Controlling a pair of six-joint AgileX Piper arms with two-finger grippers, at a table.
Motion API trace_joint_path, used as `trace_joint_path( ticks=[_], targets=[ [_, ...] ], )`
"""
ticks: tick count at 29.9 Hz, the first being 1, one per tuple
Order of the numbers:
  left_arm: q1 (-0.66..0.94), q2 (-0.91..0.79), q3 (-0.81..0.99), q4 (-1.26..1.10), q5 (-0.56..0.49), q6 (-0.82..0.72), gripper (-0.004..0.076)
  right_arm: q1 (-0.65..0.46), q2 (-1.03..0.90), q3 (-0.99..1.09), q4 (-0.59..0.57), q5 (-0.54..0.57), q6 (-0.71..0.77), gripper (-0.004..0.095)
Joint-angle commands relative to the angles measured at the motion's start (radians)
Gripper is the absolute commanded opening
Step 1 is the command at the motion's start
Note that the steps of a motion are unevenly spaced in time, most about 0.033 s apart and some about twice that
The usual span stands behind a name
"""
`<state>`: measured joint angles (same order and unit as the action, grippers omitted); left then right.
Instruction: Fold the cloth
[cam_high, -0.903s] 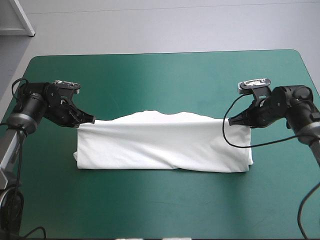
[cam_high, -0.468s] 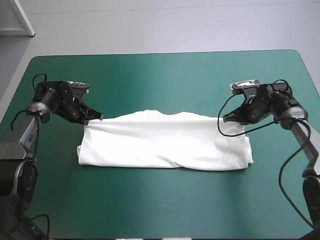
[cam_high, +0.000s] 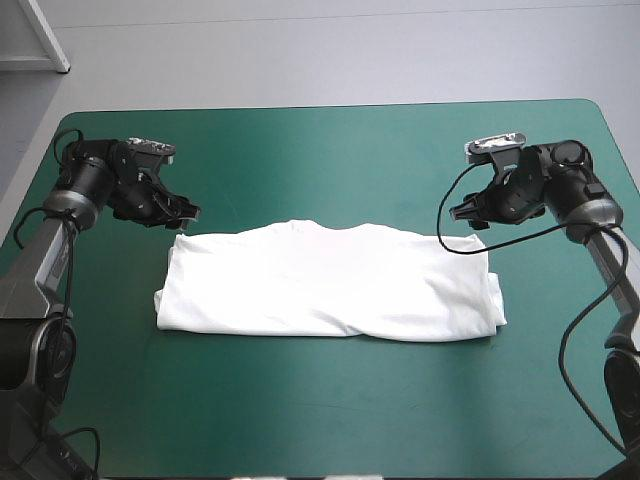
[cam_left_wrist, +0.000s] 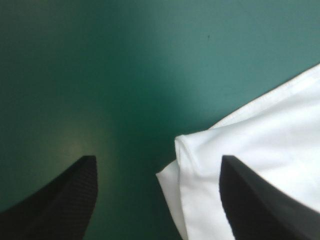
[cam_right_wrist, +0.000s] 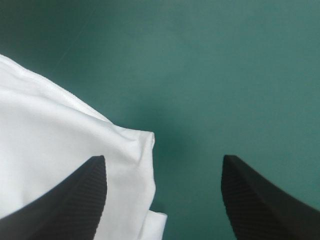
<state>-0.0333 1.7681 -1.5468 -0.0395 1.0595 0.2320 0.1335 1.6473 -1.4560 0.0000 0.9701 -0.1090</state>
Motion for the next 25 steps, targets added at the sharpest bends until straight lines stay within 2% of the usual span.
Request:
trace_joint_path(
  ticks=[1,3,5,6,7,8,12,17,25],
  targets=[
    [-0.002,-0.066,-0.118,-0.043,0.055,-0.013,0.0503,-0.004,-0.042,-0.119,-0.047,0.08,0.002,0.0568],
    [-0.002,-0.081,-0.148,-0.127,0.073,0.004,0.0432,-0.004,-0.051,-0.158,-0.053,0.146,-0.004,0.0451],
    [-0.002,-0.1,-0.154,-0.219,0.075,0.045,0.0293,-0.004,-0.08,-0.172,-0.051,0.16,-0.012,0.0222],
    [-0.002,-0.109,-0.154,-0.273,0.077,0.069,0.0186,-0.004,-0.104,-0.172,-0.046,0.153,-0.018,0.005],
    [-0.002,-0.117,-0.154,-0.327,0.077,0.1,0.0065,-0.004,-0.121,-0.172,-0.036,0.151,-0.025,-0.0015],
    [-0.002,-0.124,-0.153,-0.369,0.077,0.129,0.0025,-0.004,-0.139,-0.172,-0.027,0.149,-0.028,-0.0003],
    [-0.013,-0.145,-0.139,-0.564,0.087,0.176,0.0019,-0.004,-0.242,-0.162,-0.017,0.139,-0.006,-0.0017],
    [-0.141,-0.158,-0.089,-0.543,0.097,0.178,0.0019,-0.036,-0.388,-0.125,-0.019,0.134,0.01,-0.0017],
    [-0.399,-0.156,0.127,-0.538,-0.112,0.178,0.0019,-0.157,-0.515,-0.001,-0.019,0.155,0.001,-0.0017]
  ],
)
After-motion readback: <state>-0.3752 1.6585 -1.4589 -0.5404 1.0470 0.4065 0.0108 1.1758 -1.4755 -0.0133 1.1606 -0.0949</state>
